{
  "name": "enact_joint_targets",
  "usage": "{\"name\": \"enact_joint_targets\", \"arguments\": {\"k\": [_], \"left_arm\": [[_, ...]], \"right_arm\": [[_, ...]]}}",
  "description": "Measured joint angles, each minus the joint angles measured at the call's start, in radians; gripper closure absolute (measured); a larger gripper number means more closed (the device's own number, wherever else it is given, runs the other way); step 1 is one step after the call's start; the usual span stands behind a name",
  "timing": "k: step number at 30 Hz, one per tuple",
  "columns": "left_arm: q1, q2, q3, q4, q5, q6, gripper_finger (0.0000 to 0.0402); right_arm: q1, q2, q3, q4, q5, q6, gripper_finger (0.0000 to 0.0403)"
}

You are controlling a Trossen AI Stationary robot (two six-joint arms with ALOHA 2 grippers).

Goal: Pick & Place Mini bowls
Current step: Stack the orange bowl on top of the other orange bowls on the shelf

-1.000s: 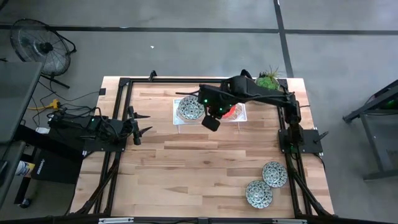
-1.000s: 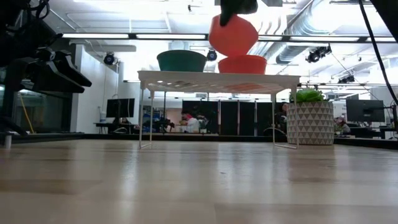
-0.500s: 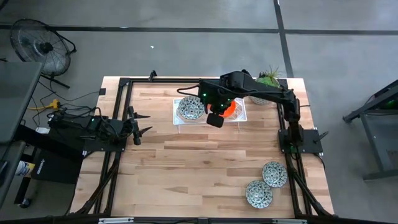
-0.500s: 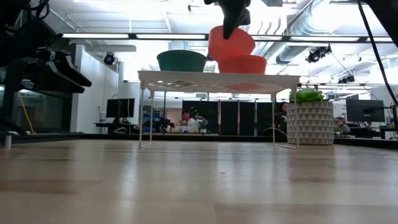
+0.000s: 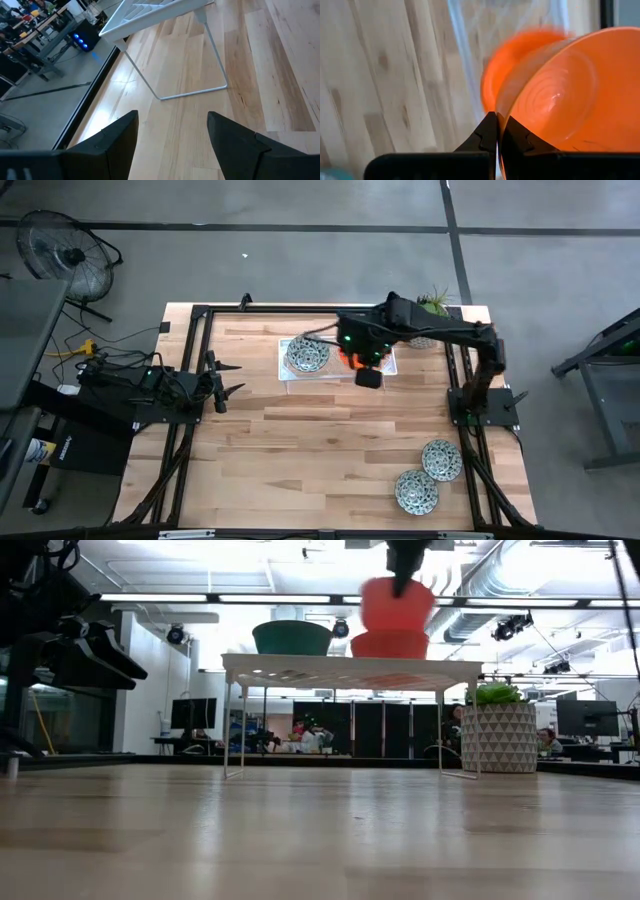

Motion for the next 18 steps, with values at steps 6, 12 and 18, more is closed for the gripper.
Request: {"name": "enact_joint_targets", "arguments": {"k": [6, 12, 18], "left_arm": [[0.000, 0.000, 0.000, 0.000, 0.000, 0.000, 0.0169], [0.000, 0.000, 0.000, 0.000, 0.000, 0.000, 0.0169], [0.000, 0.000, 0.000, 0.000, 0.000, 0.000, 0.0169]], "right_arm": [[0.004, -0.141, -0.197, 0.008, 0.073, -0.009, 0.0403], [0.010, -0.178, -0.223, 0.001, 0.049, -0.121, 0.0403], [0.019, -0.155, -0.219, 0.018, 0.001, -0.338, 0.0403]]}}
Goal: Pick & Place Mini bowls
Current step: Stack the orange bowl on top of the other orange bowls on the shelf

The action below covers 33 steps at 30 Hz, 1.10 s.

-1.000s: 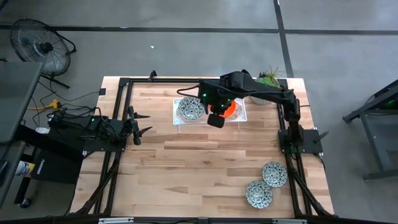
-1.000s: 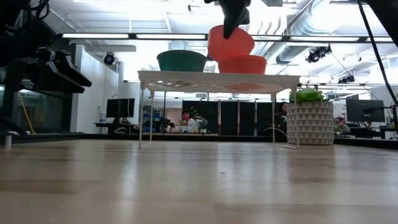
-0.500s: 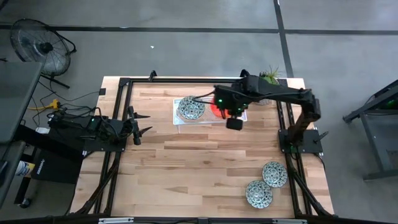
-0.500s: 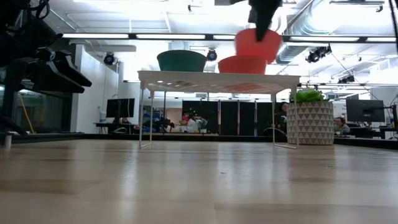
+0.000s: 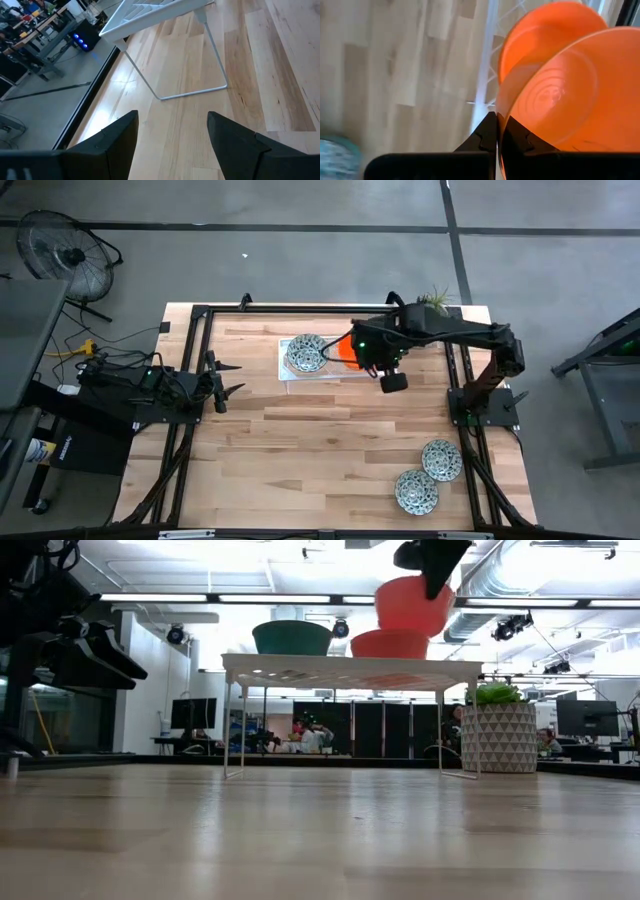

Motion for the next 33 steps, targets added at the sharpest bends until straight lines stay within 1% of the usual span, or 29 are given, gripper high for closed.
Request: {"name": "enact_joint_targets", "arguments": {"k": [5, 9, 17, 23, 33], "left_arm": [[0.000, 0.000, 0.000, 0.000, 0.000, 0.000, 0.0169], [0.000, 0.000, 0.000, 0.000, 0.000, 0.000, 0.0169], [0.000, 0.000, 0.000, 0.000, 0.003, 0.000, 0.0169], [0.000, 0.000, 0.000, 0.001, 0.019, 0.000, 0.0169], [0.000, 0.000, 0.000, 0.001, 0.025, 0.000, 0.0169]], "right_arm": [[0.000, 0.026, 0.000, 0.034, 0.074, -0.146, 0.0403], [-0.001, 0.042, 0.000, 0.058, 0.082, -0.203, 0.0403], [0.001, 0.074, 0.000, 0.066, 0.061, -0.245, 0.0403], [-0.004, 0.094, 0.000, 0.066, 0.044, -0.246, 0.0403], [-0.010, 0.099, 0.000, 0.066, 0.055, -0.236, 0.0402]]}}
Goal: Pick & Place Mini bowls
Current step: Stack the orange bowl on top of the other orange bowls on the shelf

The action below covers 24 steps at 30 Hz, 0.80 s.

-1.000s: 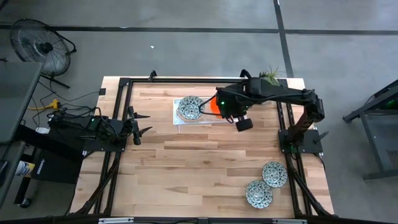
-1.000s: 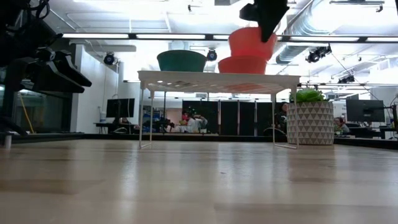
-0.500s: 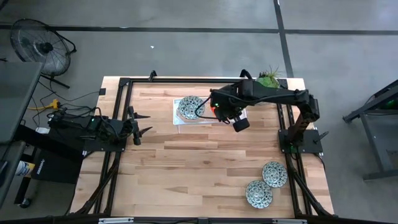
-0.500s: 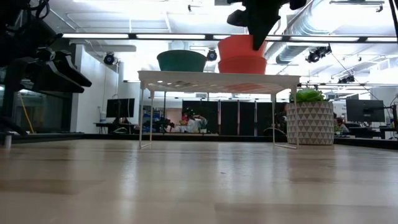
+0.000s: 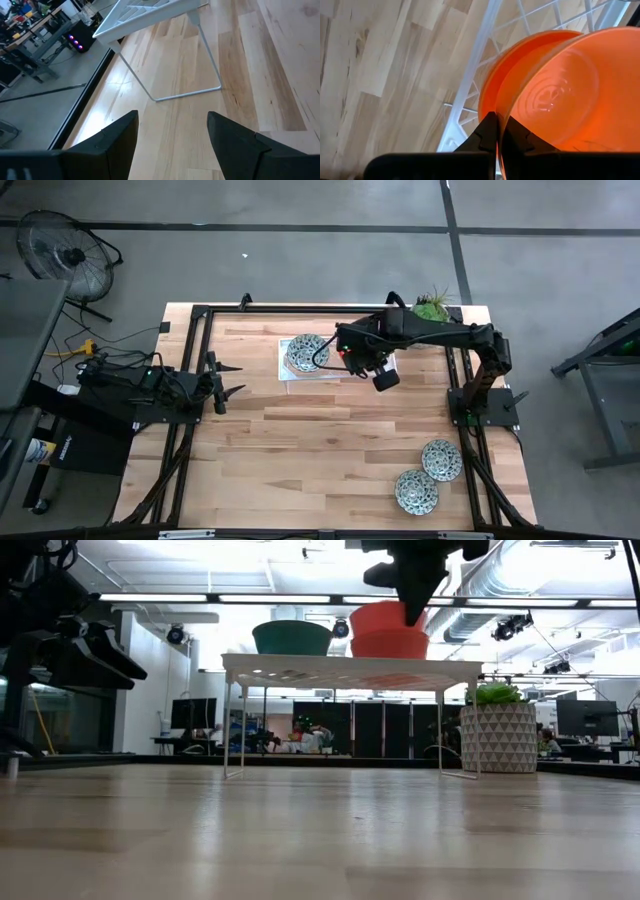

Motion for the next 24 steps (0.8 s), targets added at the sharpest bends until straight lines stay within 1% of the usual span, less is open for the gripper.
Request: {"name": "enact_joint_targets", "arguments": {"k": [3, 6, 10, 17, 21, 24], "left_arm": [[0.000, 0.000, 0.000, 0.000, 0.000, 0.000, 0.0169], [0.000, 0.000, 0.000, 0.000, 0.000, 0.000, 0.0169], [0.000, 0.000, 0.000, 0.000, 0.000, 0.000, 0.0169], [0.000, 0.000, 0.000, 0.000, 0.000, 0.000, 0.0169], [0.000, 0.000, 0.000, 0.000, 0.000, 0.000, 0.0169], [0.000, 0.000, 0.000, -0.001, 0.000, 0.000, 0.0169]], "right_arm": [[0.000, 0.000, 0.000, 0.000, -0.009, 0.002, 0.0397], [0.000, 0.000, 0.000, 0.000, -0.010, 0.008, 0.0382], [0.000, 0.000, 0.000, 0.003, -0.032, 0.012, 0.0349], [0.000, 0.000, 0.000, 0.027, -0.023, 0.035, 0.0283], [0.000, -0.012, 0.000, 0.048, -0.015, 0.046, 0.0257], [0.000, -0.025, 0.001, 0.056, -0.014, 0.052, 0.0245]]}}
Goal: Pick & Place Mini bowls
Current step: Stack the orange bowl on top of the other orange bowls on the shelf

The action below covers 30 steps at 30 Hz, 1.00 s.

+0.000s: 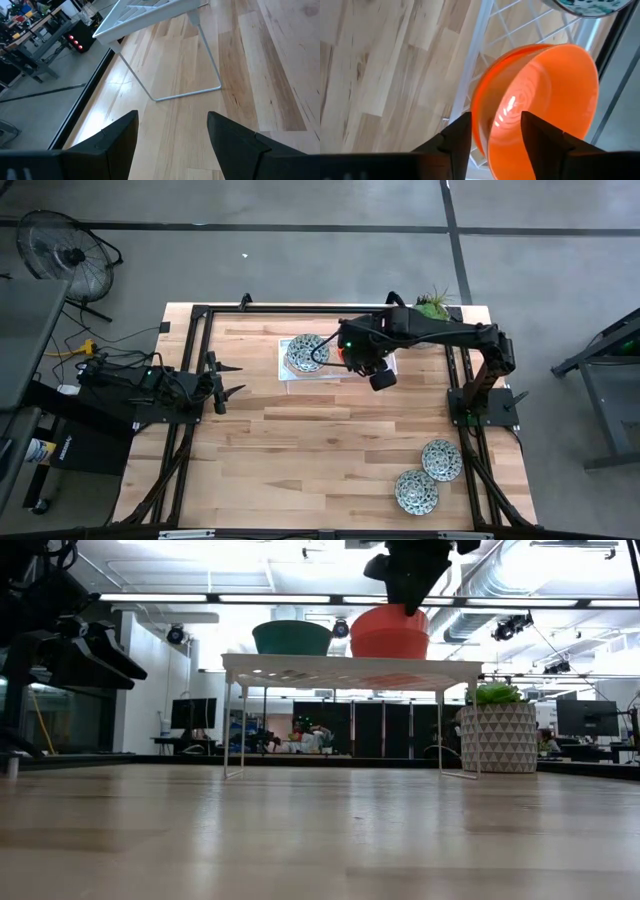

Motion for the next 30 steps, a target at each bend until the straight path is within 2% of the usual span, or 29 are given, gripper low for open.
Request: {"name": "enact_joint_targets", "arguments": {"k": [5, 11, 18, 24, 30], "left_arm": [[0.000, 0.000, 0.000, 0.000, 0.000, 0.000, 0.0169], [0.000, 0.000, 0.000, 0.000, 0.000, 0.000, 0.0169], [0.000, 0.000, 0.000, 0.000, 0.000, 0.000, 0.0169], [0.000, 0.000, 0.000, 0.000, 0.001, 0.000, 0.0169], [0.000, 0.000, 0.000, 0.000, 0.001, 0.000, 0.0169]], "right_arm": [[0.000, -0.027, 0.000, 0.001, 0.016, 0.009, 0.0241], [0.010, -0.050, 0.000, -0.003, 0.023, 0.092, 0.0260], [0.023, -0.059, 0.000, -0.010, 0.072, 0.170, 0.0311], [0.037, -0.058, 0.000, -0.014, 0.041, 0.224, 0.0389], [0.035, -0.058, 0.000, -0.016, 0.076, 0.277, 0.0399]]}}
